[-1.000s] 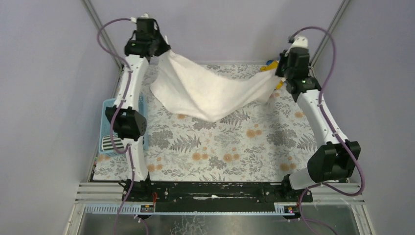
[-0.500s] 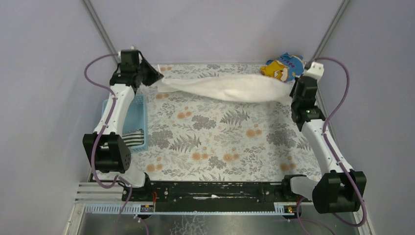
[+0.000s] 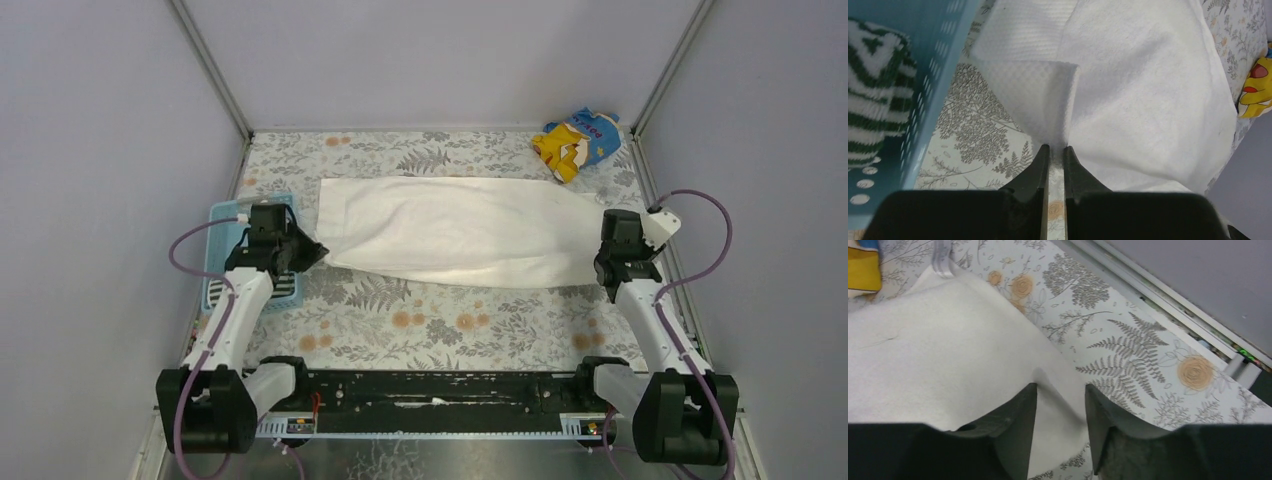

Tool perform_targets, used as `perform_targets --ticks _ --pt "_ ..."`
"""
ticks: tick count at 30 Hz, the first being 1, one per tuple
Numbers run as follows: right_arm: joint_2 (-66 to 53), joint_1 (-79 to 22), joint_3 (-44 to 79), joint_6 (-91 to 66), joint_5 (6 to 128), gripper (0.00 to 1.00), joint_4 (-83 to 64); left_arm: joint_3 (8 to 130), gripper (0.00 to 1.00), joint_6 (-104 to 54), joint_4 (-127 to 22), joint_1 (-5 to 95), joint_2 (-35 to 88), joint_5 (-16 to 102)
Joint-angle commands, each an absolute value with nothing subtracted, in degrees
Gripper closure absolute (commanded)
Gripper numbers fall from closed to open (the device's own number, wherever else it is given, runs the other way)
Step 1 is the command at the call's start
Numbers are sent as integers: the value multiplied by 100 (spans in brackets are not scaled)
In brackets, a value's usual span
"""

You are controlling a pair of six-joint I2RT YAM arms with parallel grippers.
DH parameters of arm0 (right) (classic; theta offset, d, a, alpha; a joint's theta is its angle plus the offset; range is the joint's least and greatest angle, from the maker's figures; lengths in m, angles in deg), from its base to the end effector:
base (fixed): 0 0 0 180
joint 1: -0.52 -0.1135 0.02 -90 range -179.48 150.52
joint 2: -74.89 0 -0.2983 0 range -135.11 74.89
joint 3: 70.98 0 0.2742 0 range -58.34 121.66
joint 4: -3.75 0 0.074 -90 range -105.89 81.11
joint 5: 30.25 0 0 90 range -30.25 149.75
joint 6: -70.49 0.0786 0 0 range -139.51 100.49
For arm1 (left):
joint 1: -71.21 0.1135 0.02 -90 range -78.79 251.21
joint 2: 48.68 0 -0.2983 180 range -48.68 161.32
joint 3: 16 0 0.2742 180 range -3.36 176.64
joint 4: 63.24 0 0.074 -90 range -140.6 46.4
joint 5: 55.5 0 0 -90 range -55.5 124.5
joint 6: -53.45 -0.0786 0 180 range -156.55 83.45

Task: Roll the towels
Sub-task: Flatten out the towel at the center of the board.

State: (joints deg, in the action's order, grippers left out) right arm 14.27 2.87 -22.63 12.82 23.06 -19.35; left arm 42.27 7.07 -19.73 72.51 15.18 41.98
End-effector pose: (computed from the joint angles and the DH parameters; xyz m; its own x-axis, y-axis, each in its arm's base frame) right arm 0.2512 -0.0573 0.2358 -0.2108 0.4379 -0.8740 0.7484 0.6474 0.1438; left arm 0.2611 -0.0043 0.2397 -0.5903 -0.6976 -0.4061 -0.4759 0.7072 -0.5229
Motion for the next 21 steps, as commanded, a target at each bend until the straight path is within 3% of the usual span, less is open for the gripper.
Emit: perform_targets --ticks 1,5,9,12,18,21 --pt "1908 342 -2177 2234 1592 50 -2636 3826 97 898 -1757 7274 893 3831" --pt "2525 346 -2242 2208 1630 47 -2769 3662 94 857 -1422 7281 395 3858" --pt "2730 342 -2243 1352 3008 33 -2241 3769 76 656 -1011 7278 60 3627" --pt "2465 342 -2108 985 4182 25 -2183 4055 51 405 -788 7279 -62 3278" --pt "1374 342 -1680 574 5842 10 -2418 4735 41 -198 -737 7243 443 3743" --pt "742 333 -1344 461 6376 9 -2554 4976 36 -335 -882 6893 974 3892"
